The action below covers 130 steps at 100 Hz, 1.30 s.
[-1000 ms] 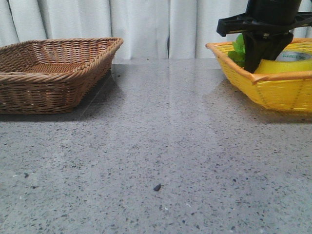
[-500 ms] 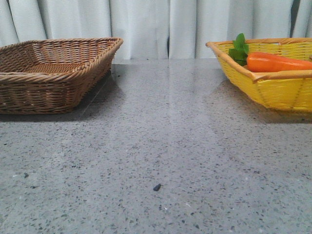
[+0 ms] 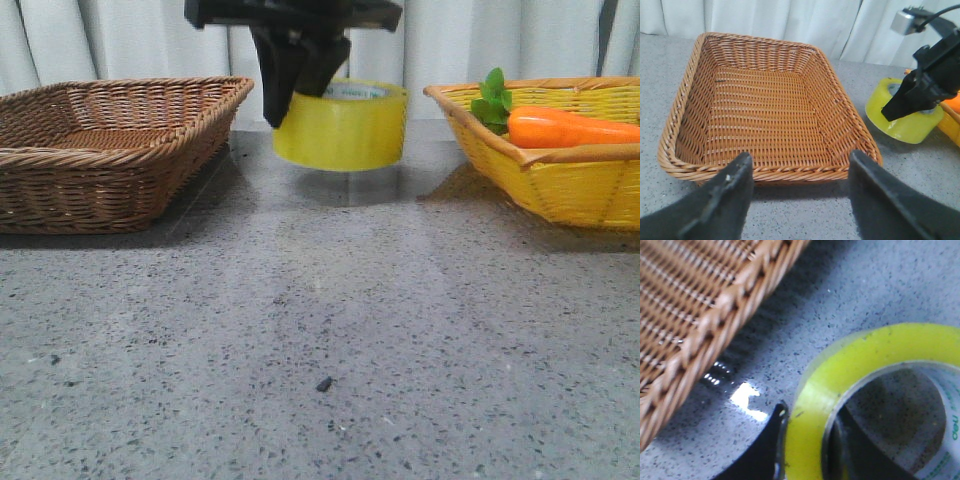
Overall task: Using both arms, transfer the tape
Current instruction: 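Lift the tape roll and set it on the table between baskets, then lower the left gripper onto the tape roll and grasp it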
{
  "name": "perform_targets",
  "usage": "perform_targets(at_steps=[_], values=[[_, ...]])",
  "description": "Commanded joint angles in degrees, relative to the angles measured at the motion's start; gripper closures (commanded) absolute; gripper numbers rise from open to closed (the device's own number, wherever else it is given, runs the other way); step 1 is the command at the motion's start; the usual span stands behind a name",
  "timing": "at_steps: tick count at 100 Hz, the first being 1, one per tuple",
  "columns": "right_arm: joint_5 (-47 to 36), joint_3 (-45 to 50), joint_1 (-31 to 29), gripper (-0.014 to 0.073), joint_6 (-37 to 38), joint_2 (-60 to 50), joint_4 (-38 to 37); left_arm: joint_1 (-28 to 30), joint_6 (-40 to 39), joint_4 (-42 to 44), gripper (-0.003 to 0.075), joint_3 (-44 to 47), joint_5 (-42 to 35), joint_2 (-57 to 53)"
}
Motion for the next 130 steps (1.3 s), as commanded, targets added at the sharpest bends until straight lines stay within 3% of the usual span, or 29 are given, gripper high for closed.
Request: perform_targets(at_steps=[1, 7, 20, 27, 37, 52, 68, 84, 111, 130], values=[[-3.06, -2.04, -0.01, 0.0610, -0.01, -4.16, -0.96, -0.41, 0.12, -0.27, 0.0336, -1.91, -3.47, 0.74], [-3.06, -2.04, -0.01, 0.0521, -0.01, -4.55, -0.57, -0.41, 0.12, -0.90, 0.0336, -1.91, -3.58, 0.74], [-2.84, -2.04, -0.01, 0.0209, -0.01, -6.69, -0.20, -1.08, 2.16, -1.35, 0.0336, -2.16, -3.70, 0.74], [-2.29, -2.14, -0.01, 0.0148, -0.01, -8.67, -0.20, -2.26, 5.74, -2.09, 0.0336, -3.20, -3.58, 1.26], [-0.86, -2.14, -0.11, 0.0255, -0.01, -13.16, -0.20, -4.94, 10.46, -2.65, 0.0336, -6.25, -3.58, 3.72], [1.13, -2.14, 0.00, 0.0667, -0.01, -23.13, -0.20, -9.28, 11.39, -2.65, 0.0336, -13.14, -3.58, 11.54], [2.05, -1.36, 0.00, 0.0657, -1.02, -34.00, -0.16, -14.37, 12.51, -2.65, 0.0336, -21.60, -3.58, 23.41], [0.21, 5.14, 0.00, 0.0657, -1.02, -44.86, -0.16, -18.35, 12.51, -2.65, 0.0336, -31.26, -1.14, 35.35], [-3.04, 22.21, 0.00, 0.0657, -1.02, -61.06, -4.37, -20.23, 12.62, -6.28, 0.0336, -52.14, 14.36, 54.37], [-5.68, 28.60, 0.00, 0.0657, -1.02, -68.16, -4.59, -20.23, 12.73, -10.14, 0.0336, -63.73, 21.44, 65.30]])
